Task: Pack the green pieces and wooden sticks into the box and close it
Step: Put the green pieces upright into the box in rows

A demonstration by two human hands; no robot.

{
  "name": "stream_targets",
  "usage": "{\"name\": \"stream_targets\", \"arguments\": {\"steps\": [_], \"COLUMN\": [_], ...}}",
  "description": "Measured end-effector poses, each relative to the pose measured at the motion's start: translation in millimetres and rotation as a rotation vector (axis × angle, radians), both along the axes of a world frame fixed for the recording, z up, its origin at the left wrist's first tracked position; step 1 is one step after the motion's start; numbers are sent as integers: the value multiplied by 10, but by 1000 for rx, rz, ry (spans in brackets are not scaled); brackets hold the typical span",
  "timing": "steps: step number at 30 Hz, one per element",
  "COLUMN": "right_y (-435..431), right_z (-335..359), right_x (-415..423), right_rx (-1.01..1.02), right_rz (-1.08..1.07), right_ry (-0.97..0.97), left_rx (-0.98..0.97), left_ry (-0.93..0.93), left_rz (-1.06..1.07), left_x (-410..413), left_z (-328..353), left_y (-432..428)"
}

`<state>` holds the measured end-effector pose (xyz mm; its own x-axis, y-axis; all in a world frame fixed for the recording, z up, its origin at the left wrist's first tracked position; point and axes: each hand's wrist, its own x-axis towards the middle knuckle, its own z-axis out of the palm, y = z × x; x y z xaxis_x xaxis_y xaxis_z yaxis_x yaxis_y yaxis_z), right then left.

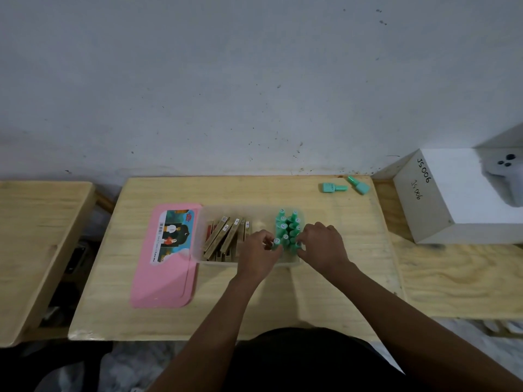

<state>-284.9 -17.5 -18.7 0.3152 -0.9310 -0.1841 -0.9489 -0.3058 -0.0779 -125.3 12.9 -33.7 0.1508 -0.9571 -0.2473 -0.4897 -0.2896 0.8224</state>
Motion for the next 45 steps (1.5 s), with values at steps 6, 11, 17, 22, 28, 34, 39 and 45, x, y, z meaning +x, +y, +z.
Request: {"name": "stream_targets", "arguments": {"steps": [6, 11, 17, 22, 28, 34, 39, 45], "right_y": [68, 87, 98, 101, 71, 55, 77, 90], "right_z": [-38, -47, -48, -49, -44, -56, -71, -71], "right_x": [38, -34, -81, -62, -41, -68, -77, -97], "right_rx": [-39, -20, 13, 29, 53, 71, 69, 85], "right_rz": [-90, -129, -162, -159, -161, -171, -183, -194], "right_ry": [-14, -99, -164, -141, -119, -163, -185, -232], "left_rx": [43, 98, 91, 51, 37, 16, 7, -14], "left_ry": [-57, -74, -126, -161, -177, -192, -221, -259], "left_rz": [-22, -30, -28, -30, -27, -50, -61, -75], "left_x": [-57, -120, -179, -221, -251, -200, -195, -189], "left_z": [-16, -79, -147, -175, -163, -205, -176, -122], "left_y": [-34, -66, -69, -52, -64, -21, -1, 35]}}
